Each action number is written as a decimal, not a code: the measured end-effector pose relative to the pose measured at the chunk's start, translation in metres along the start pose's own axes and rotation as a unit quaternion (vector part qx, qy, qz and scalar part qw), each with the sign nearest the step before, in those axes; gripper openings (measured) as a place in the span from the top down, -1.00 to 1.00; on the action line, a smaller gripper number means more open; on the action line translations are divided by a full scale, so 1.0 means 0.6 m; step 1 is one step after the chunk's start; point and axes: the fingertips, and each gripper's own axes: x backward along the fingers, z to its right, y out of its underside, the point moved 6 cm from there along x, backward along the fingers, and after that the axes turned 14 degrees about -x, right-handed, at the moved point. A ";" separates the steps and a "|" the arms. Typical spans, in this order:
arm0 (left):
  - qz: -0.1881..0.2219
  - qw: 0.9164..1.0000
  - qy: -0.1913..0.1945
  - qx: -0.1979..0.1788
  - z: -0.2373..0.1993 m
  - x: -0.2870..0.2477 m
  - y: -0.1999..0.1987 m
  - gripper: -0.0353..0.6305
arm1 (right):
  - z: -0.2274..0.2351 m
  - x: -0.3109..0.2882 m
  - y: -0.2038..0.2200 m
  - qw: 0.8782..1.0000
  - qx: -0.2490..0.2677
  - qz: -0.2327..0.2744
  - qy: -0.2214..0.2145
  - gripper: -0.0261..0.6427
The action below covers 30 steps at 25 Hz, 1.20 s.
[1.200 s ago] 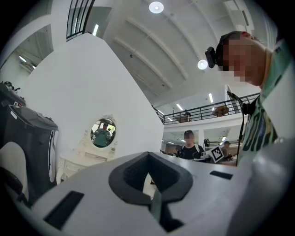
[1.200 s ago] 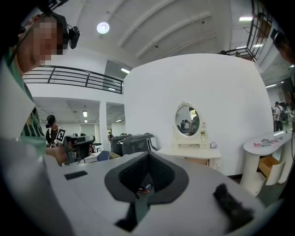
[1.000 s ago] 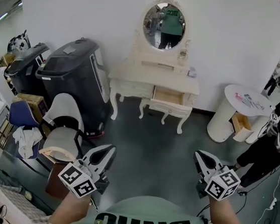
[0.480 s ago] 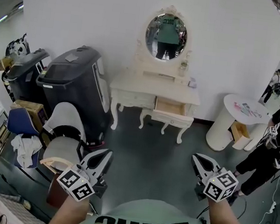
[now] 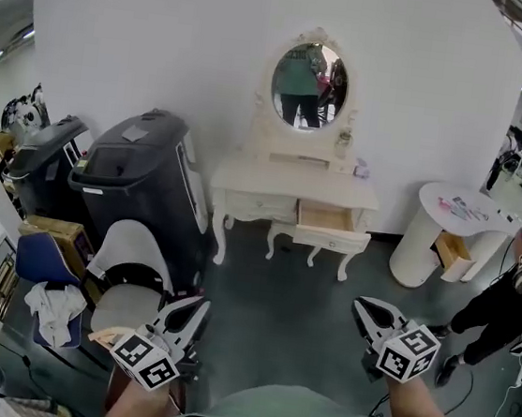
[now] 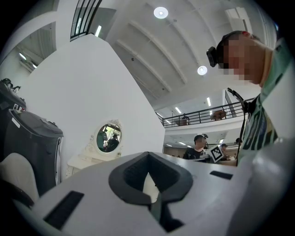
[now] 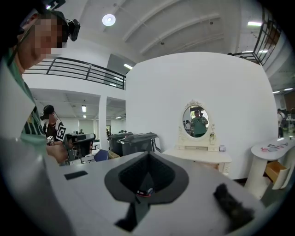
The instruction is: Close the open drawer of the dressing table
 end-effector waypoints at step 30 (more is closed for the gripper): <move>-0.022 0.996 -0.089 -0.021 0.017 -0.358 0.059 0.88 | 0.377 -0.181 -0.155 0.994 0.032 -0.047 -0.098 0.89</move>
